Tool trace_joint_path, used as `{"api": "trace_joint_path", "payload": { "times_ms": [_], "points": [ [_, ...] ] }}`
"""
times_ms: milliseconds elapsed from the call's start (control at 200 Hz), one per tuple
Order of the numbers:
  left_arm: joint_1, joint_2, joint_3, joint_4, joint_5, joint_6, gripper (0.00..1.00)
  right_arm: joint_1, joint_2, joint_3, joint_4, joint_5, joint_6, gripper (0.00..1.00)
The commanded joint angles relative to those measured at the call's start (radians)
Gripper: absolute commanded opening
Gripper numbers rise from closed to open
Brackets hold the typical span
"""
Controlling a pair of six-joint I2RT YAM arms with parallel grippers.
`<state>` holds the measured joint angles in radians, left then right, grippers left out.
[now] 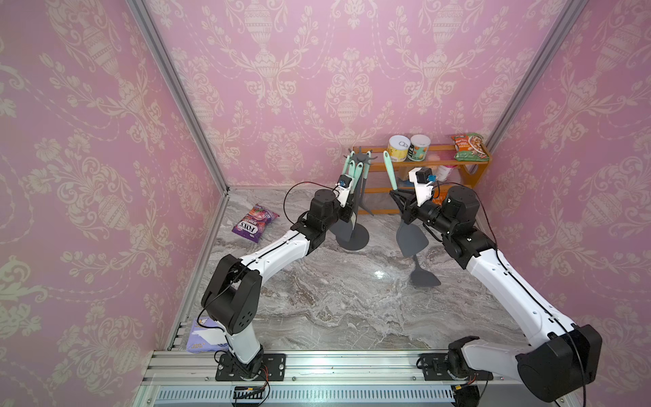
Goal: Take the spatula off the kitchen utensil rack
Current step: Take off the spatula from the rack, then place the spatula at the center of the board.
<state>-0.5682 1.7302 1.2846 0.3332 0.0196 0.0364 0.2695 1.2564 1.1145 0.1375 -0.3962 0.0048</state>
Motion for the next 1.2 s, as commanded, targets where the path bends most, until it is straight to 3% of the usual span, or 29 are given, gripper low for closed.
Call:
{"api": "trace_joint_path", "payload": {
  "times_ms": [0, 310, 655, 880, 1196],
  "points": [
    [0.018, 0.021, 0.042, -0.021, 0.000, 0.005, 0.16, -0.006, -0.001, -0.002, 0.108, -0.003, 0.036, 0.00],
    [0.019, 0.020, 0.036, -0.016, 0.009, -0.003, 0.18, -0.031, -0.076, 0.120, -0.255, 0.239, -0.005, 0.00],
    [0.019, -0.001, 0.019, -0.013, 0.014, 0.008, 0.18, -0.233, 0.049, 0.318, -0.735, 0.218, 0.000, 0.00],
    [0.019, -0.011, 0.003, 0.001, 0.017, -0.001, 0.19, -0.296, 0.121, 0.303, -0.800, 0.229, -0.032, 0.00],
    [0.019, -0.017, -0.007, 0.013, 0.017, 0.007, 0.19, -0.381, 0.208, 0.239, -0.835, 0.179, -0.193, 0.00]
  ]
}}
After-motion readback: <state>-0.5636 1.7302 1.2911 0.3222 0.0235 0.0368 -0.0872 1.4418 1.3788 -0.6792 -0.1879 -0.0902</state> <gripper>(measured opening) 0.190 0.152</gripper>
